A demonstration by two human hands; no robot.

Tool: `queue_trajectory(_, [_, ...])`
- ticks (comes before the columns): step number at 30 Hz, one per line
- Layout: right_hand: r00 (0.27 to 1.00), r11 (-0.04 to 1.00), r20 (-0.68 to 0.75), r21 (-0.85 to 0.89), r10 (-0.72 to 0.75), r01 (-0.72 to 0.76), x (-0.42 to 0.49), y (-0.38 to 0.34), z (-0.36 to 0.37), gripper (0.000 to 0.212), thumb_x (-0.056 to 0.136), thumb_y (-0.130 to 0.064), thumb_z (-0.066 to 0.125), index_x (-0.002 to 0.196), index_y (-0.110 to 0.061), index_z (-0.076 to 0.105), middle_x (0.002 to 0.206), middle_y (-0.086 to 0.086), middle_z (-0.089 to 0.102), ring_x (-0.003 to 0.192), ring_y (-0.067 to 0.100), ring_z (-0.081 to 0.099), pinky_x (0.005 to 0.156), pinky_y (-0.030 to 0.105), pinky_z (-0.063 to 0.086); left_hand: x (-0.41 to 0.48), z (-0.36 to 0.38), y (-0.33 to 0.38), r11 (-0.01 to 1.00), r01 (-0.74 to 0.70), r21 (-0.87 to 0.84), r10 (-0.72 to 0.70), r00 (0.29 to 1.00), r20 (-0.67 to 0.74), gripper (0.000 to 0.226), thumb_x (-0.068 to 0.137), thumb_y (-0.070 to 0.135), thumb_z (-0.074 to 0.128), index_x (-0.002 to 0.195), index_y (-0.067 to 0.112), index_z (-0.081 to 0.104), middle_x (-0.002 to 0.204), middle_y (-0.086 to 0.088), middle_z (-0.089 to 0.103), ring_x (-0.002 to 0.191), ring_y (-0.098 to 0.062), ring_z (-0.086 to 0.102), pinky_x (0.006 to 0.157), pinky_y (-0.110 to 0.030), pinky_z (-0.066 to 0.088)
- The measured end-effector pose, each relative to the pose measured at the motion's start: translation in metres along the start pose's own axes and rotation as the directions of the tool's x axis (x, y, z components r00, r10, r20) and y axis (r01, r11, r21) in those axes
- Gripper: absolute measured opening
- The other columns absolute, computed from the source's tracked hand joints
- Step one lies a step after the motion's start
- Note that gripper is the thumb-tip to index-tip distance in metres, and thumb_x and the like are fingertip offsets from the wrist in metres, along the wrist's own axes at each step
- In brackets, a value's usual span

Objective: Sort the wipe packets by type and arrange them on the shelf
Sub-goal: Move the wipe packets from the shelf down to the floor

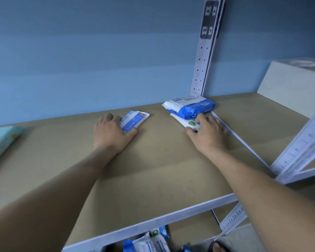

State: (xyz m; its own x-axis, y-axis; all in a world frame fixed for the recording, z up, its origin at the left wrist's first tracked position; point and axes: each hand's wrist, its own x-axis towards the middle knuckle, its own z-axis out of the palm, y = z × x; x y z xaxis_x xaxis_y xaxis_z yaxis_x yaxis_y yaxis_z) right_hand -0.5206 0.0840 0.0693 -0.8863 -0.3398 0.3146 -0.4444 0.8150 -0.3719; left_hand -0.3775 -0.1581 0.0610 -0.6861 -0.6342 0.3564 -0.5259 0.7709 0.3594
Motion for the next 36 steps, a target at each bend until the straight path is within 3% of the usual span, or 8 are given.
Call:
queue_trajectory(7, [0.999,1.0,0.043,0.002,0.004,-0.004,-0.034,-0.02,-0.008,0.029,0.086,-0.036,0.061,0.107,-0.017,0.055,0.112,0.011,0.059,0.113,0.034,0.048,0.088,0.04,0.041,-0.044,-0.025,-0.014,1.0,0.0,-0.012,0.0,1.0,0.026,0.058,0.076,0.062,0.055,0.117,0.022,0.064,0.102,0.001,0.063,0.101,-0.026,0.053,0.087,-0.038,0.044])
queue_trajectory(14, [0.987,0.997,0.14,-0.011,-0.077,0.079,-0.09,-0.038,-0.038,0.039,0.077,-0.038,0.066,0.104,-0.013,0.053,0.106,0.012,0.06,0.102,0.034,0.053,0.081,0.039,0.047,-0.103,-0.062,-0.029,0.999,0.041,0.035,-0.043,0.997,0.061,0.083,0.064,0.074,0.03,0.123,0.024,0.063,0.098,-0.001,0.055,0.099,-0.026,0.052,0.088,-0.036,0.041])
queue_trajectory(20, [0.947,0.986,0.279,-0.004,-0.16,0.168,-0.148,-0.056,-0.055,0.053,0.084,-0.042,0.056,0.134,-0.026,0.047,0.117,0.012,0.044,0.113,0.032,0.04,0.095,0.039,0.04,-0.165,-0.099,-0.037,0.995,0.069,0.071,-0.074,0.995,0.063,0.089,0.063,0.073,0.025,0.128,0.025,0.062,0.1,-0.004,0.054,0.097,-0.03,0.054,0.086,-0.036,0.041])
queue_trajectory(25, [0.921,0.958,0.275,-0.003,-0.276,0.288,-0.199,-0.073,-0.07,0.048,0.09,-0.036,0.05,0.136,-0.024,0.047,0.11,0.01,0.045,0.106,0.03,0.043,0.092,0.039,0.041,-0.217,-0.118,-0.051,0.997,0.051,0.06,-0.052,0.998,0.025,0.079,0.07,0.068,0.031,0.136,0.035,0.057,0.091,0.001,0.047,0.094,-0.026,0.051,0.082,-0.036,0.039])
queue_trajectory(29, [0.893,0.927,0.252,0.066,-0.374,0.369,-0.241,-0.086,-0.077,0.052,0.089,-0.031,0.051,0.14,-0.028,0.046,0.105,0.006,0.043,0.102,0.028,0.043,0.088,0.039,0.043,-0.253,-0.132,-0.06,1.0,0.023,-0.003,-0.023,0.999,-0.034,0.073,0.074,0.063,0.038,0.137,0.033,0.059,0.09,0.002,0.048,0.09,-0.025,0.053,0.082,-0.037,0.039])
queue_trajectory(36, [0.866,0.865,0.226,0.357,-0.446,0.352,-0.315,-0.083,-0.063,0.052,0.088,-0.027,0.062,0.135,-0.037,0.042,0.109,-0.005,0.043,0.099,0.018,0.048,0.077,0.032,0.046,-0.321,-0.149,-0.083,0.998,0.018,-0.06,-0.023,0.997,-0.077,0.063,0.078,0.049,0.058,0.138,0.031,0.05,0.09,0.007,0.044,0.09,-0.023,0.048,0.08,-0.037,0.039])
